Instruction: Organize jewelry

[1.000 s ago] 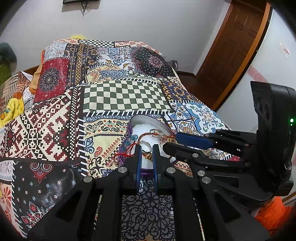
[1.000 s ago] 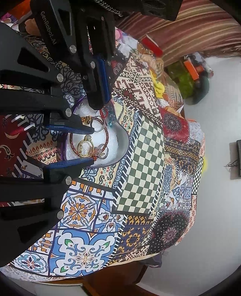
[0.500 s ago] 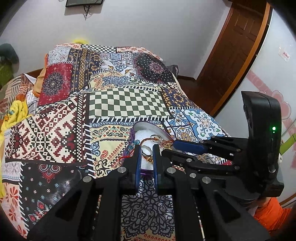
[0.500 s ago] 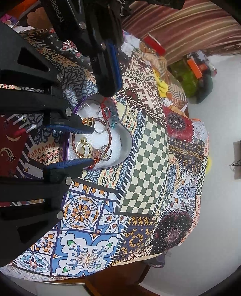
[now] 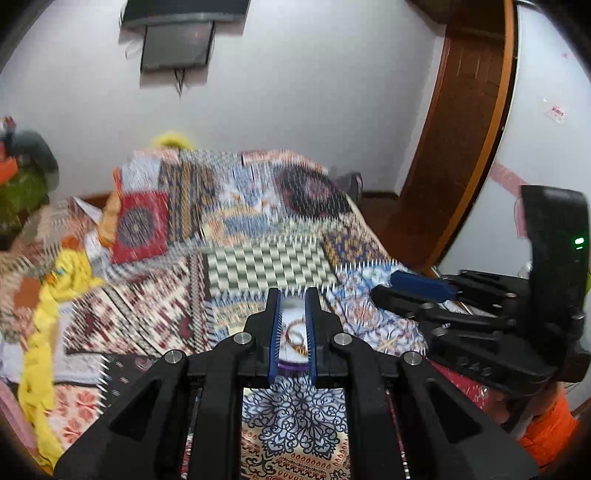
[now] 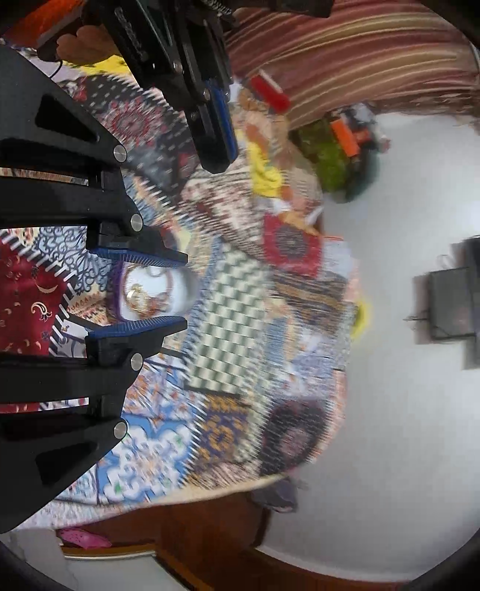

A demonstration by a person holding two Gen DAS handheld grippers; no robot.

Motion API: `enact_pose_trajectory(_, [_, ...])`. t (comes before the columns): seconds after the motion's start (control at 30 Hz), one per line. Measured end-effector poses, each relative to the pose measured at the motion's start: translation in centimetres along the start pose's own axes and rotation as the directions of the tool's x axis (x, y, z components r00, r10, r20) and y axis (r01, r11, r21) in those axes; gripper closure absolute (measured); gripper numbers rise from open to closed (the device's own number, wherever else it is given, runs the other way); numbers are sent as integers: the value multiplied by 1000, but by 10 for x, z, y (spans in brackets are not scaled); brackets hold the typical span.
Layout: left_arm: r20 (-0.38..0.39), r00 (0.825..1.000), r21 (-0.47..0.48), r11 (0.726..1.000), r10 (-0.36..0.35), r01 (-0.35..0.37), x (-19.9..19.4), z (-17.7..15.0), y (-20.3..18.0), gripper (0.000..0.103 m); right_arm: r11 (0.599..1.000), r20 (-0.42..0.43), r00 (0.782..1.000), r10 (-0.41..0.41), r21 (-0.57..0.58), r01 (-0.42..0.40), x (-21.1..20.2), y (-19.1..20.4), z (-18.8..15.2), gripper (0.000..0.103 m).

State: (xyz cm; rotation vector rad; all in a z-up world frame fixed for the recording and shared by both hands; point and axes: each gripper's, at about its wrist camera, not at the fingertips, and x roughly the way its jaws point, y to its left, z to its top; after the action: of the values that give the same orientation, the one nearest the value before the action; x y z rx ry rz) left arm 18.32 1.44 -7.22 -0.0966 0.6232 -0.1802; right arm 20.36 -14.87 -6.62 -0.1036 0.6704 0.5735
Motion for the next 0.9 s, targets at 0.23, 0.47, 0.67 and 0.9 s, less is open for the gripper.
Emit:
enact_pose_trajectory(0.23, [202, 978, 45, 998, 43, -53, -76, 14, -26, 77, 998, 276, 959, -59, 13, 58, -106, 22, 9, 78])
enact_pose_trajectory(0.47, [420, 905, 89, 990, 64, -111, -151, 5, -58, 51, 994, 463, 881, -102, 69, 79, -182, 37, 2, 75])
enact_pose_trajectory(0.67, [511, 848, 22, 985, 138, -173, -184, -4, -63, 15, 986, 538, 827, -166, 98, 135, -202, 51, -10, 30])
enact_pose_trajectory(0.9, [523, 830, -2, 974, 196, -228, -184, -12, -63, 8, 973, 518, 824, -229, 134, 186, -189, 54, -14, 0])
